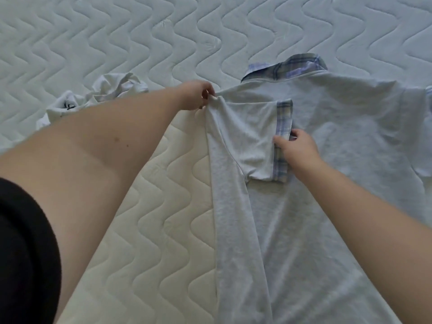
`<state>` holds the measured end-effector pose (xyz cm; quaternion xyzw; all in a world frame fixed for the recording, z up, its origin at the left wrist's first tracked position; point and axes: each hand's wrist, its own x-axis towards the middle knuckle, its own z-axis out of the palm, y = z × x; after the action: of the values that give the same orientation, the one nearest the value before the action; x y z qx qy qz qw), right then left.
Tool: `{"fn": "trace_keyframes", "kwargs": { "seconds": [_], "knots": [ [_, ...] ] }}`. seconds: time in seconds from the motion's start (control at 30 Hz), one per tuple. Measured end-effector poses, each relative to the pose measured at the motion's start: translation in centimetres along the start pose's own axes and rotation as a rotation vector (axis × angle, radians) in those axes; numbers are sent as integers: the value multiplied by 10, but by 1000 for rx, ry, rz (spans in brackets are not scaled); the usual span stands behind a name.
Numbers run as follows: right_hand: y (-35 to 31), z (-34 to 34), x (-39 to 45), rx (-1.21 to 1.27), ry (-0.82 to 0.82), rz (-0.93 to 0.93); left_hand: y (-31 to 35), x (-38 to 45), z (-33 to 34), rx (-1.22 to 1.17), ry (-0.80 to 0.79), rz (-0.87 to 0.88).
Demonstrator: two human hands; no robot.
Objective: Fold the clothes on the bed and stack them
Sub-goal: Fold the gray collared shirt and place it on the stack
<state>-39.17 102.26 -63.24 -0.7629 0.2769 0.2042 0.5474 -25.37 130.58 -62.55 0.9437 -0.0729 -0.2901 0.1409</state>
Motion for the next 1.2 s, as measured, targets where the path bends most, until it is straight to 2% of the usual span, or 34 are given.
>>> {"fn": "trace_keyframes", "kwargs": {
  "seconds": [0.13, 0.23, 0.4, 0.47, 0.53, 0.6, 0.77, 0.83, 0.97, 1.03, 1.1, 1.17, 1.2],
  "knots": [
    [-4, -7, 2, -94, -17, -66, 4, 8, -21, 176, -73, 5],
    [-2, -17, 1, -171, 29, -143, 9, 15, -32, 121, -96, -7],
    [8, -33, 1, -127, 122, -218, 26, 27, -38, 89, -76, -27],
    [11, -36, 4, -107, 49, -165, 30, 30, -37, 138, -50, -19],
    [13, -37, 6, -61, -103, -80, 33, 30, -36, 214, -8, -6],
    [13, -40, 10, -88, -161, -86, 35, 30, -33, 252, 25, 1],
    [0, -44, 22, -220, -40, -236, 35, 32, -25, 177, 113, 11],
    [-1, -41, 26, -302, -65, -182, 36, 34, -21, 142, 156, -2],
    [8, -38, 25, -217, -164, -54, 39, 35, -12, -49, 248, -121],
    [16, -37, 18, -186, -85, -82, 38, 30, -5, -234, 274, -212],
    [26, -38, 2, -224, 132, -144, 36, 24, 3, -422, 236, -348],
    [38, -35, -23, -231, 339, -192, 38, 9, 13, -531, 127, -487],
    [44, -31, -38, -208, 387, -203, 38, 1, 20, -565, 59, -514]
  ]
}}
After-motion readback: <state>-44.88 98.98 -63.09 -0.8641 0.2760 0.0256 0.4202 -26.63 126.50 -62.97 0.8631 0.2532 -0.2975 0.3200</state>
